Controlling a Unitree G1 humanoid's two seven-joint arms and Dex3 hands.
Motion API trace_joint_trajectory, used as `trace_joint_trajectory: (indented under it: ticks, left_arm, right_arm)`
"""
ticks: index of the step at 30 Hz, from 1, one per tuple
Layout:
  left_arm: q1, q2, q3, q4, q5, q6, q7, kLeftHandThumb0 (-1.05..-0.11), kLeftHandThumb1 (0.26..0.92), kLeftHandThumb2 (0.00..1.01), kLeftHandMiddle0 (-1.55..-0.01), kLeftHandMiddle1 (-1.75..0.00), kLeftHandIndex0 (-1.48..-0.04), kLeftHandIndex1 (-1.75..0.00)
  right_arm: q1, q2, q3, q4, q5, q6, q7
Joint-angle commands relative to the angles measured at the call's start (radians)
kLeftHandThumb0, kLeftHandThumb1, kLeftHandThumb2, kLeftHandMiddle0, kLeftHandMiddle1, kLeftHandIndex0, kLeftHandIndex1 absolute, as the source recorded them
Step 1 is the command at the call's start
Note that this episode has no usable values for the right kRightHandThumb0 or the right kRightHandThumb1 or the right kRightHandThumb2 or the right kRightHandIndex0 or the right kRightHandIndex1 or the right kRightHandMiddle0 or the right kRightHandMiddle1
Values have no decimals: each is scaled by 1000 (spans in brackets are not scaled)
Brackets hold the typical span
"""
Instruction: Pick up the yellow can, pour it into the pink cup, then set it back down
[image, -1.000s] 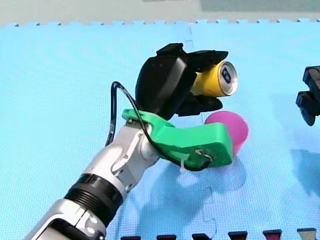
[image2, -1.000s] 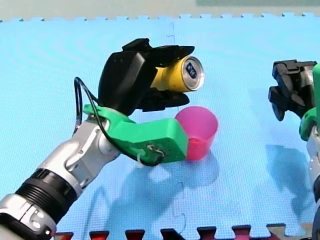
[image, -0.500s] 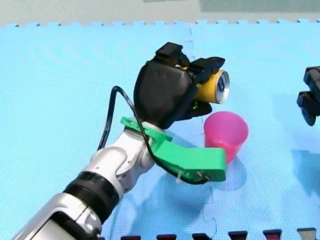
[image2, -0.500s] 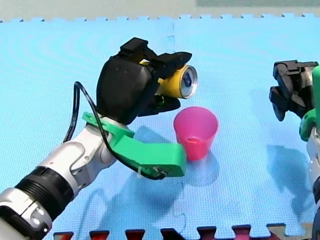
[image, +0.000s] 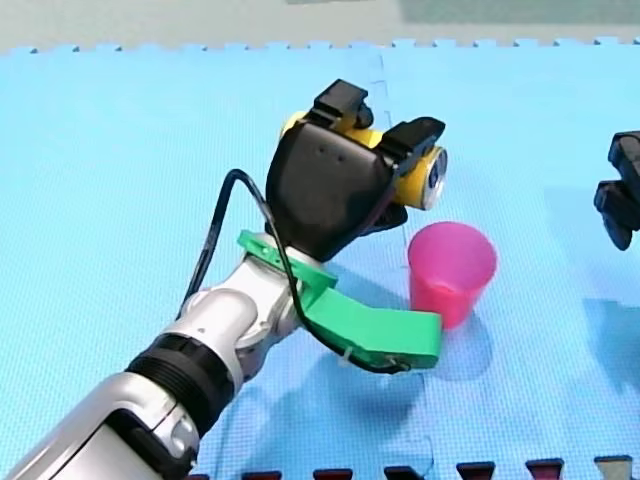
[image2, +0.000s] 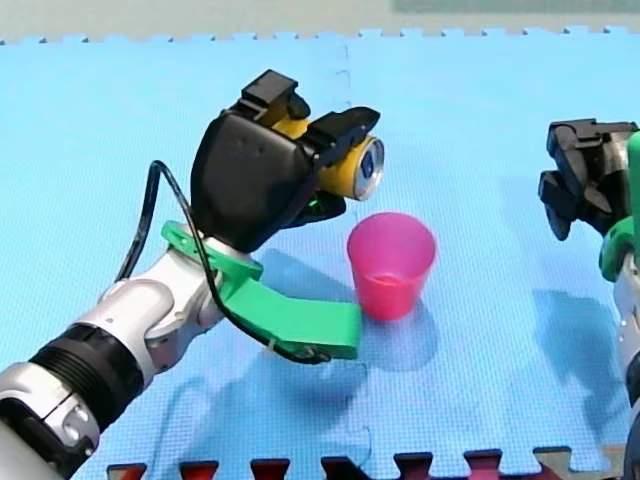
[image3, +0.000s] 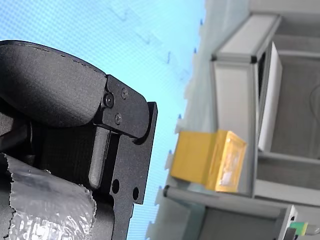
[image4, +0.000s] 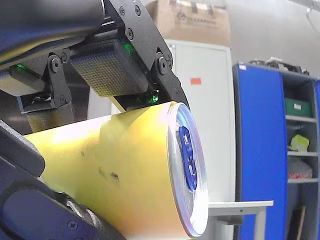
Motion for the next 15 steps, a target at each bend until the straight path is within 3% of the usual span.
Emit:
trace_joint_trajectory:
  ticks: [1,15]
  left_arm:
    - [-18,2,-10,9,5,12,19,-317,847,0,-815,-1325,-1208,-89]
    - [-36,4,-53,42,15,35,60,-326,836,0,-801,-1350,-1160,-138]
  right_arm:
    - [-2,-1,-3,1,3,-5,1]
    - [1,-3,-7,0,4,-13,6]
